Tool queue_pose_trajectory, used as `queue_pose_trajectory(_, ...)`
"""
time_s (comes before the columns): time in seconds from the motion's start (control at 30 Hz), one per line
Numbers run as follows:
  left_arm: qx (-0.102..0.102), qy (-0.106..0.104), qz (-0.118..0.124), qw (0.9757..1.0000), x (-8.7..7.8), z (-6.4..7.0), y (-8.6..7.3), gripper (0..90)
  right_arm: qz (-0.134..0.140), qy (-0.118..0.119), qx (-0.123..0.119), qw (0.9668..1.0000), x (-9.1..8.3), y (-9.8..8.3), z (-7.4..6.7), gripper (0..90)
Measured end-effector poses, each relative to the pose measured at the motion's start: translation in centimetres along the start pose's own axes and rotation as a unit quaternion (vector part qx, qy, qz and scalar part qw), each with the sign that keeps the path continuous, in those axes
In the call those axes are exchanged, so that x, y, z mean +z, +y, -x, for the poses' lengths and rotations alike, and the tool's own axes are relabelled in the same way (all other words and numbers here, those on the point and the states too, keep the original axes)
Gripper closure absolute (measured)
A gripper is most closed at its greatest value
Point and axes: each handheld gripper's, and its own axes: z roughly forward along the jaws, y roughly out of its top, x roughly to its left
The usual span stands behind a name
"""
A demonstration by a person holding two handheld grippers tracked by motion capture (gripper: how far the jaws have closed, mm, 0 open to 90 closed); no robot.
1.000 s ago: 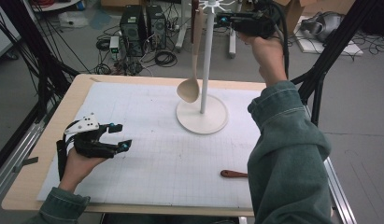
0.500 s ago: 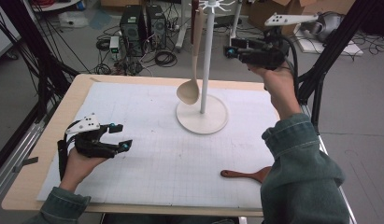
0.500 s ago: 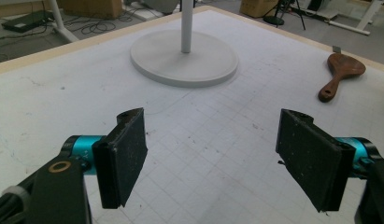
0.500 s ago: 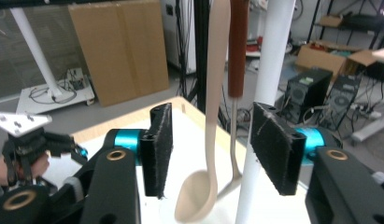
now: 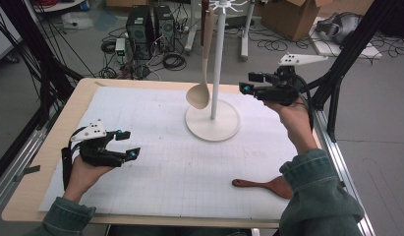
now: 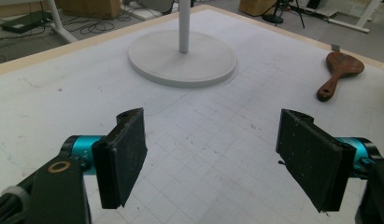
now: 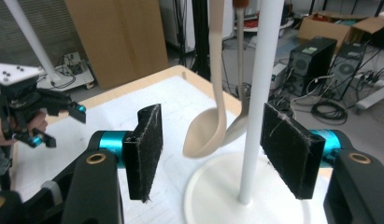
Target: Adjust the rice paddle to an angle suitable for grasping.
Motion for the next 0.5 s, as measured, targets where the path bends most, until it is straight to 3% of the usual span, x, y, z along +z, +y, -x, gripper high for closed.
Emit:
queue_pose_trajectory(0.37, -0.008, 0.006, -0.01, 0.9999, 0.4, -0.3, -0.6, 23.8, -0.035, 0.0, 0.004, 0.9994, 0.1, -4.3, -0.8, 34.3)
queue_pose_trajectory(0.5, -0.008, 0.007, -0.017, 0.9998, 0.7, -0.3, -1.0, 22.3, -0.047, 0.005, -0.005, 0.9989, -0.1, -5.4, -1.2, 33.8)
